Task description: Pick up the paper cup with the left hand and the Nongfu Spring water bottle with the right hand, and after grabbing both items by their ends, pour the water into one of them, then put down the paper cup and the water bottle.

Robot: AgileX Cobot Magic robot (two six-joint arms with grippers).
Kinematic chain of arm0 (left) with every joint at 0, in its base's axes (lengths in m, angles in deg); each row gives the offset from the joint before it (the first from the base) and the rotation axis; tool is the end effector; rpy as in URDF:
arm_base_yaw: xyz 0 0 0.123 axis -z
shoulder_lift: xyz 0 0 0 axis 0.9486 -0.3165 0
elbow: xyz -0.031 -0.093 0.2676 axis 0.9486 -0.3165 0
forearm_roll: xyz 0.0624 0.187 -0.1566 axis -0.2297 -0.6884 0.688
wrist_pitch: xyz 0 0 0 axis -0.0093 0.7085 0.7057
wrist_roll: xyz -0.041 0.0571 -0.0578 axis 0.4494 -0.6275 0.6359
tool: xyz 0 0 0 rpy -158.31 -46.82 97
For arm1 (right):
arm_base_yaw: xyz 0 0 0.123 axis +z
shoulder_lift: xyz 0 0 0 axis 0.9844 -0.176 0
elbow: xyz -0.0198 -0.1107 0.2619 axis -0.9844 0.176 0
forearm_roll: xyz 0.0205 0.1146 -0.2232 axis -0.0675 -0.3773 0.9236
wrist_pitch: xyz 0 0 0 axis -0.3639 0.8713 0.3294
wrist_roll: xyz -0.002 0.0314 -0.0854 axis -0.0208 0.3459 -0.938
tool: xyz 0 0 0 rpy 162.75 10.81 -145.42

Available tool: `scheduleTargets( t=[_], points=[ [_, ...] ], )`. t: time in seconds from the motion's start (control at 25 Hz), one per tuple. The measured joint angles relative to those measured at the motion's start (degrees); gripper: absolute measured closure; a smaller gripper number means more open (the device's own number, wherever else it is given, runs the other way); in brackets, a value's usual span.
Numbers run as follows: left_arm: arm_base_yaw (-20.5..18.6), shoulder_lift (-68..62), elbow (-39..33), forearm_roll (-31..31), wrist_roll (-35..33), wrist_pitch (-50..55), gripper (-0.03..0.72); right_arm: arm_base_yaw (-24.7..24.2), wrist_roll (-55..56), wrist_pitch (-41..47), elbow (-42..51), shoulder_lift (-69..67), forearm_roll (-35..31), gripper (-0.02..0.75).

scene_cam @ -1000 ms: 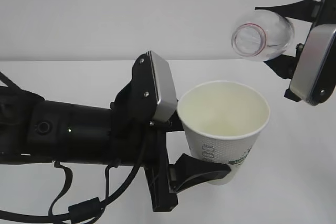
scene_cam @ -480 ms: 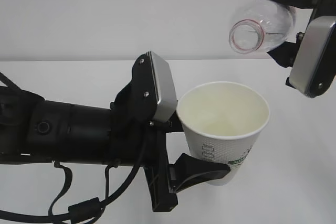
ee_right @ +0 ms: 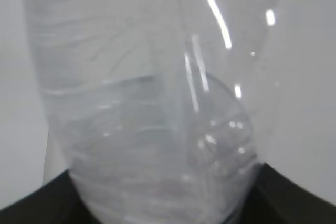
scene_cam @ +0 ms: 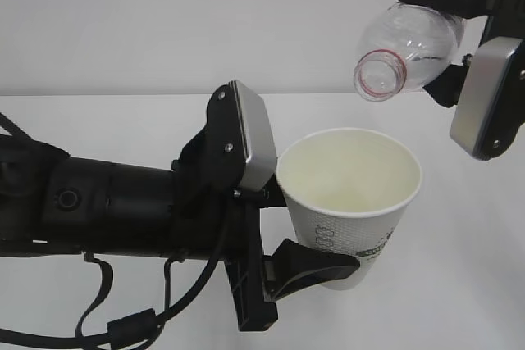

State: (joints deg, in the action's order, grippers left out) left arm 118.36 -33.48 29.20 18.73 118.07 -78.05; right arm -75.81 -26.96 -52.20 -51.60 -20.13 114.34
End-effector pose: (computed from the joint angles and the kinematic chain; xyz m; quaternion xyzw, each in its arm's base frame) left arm 0.1852 -0.2666 0.1964 0.5608 0.6054 -0.3480 0.4449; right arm 0.2686 0.0735 0.2720 -0.6448 0.3418 -0.2477 0.6372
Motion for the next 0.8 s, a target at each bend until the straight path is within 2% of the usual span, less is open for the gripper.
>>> scheduleTargets(
  t=[0.8],
  points=[
    [0.0,0.0,0.0,0.0,0.0,0.0,0.175,0.0,-2.4,0.9,0.0,0.0,-0.1,0.298]
  ],
)
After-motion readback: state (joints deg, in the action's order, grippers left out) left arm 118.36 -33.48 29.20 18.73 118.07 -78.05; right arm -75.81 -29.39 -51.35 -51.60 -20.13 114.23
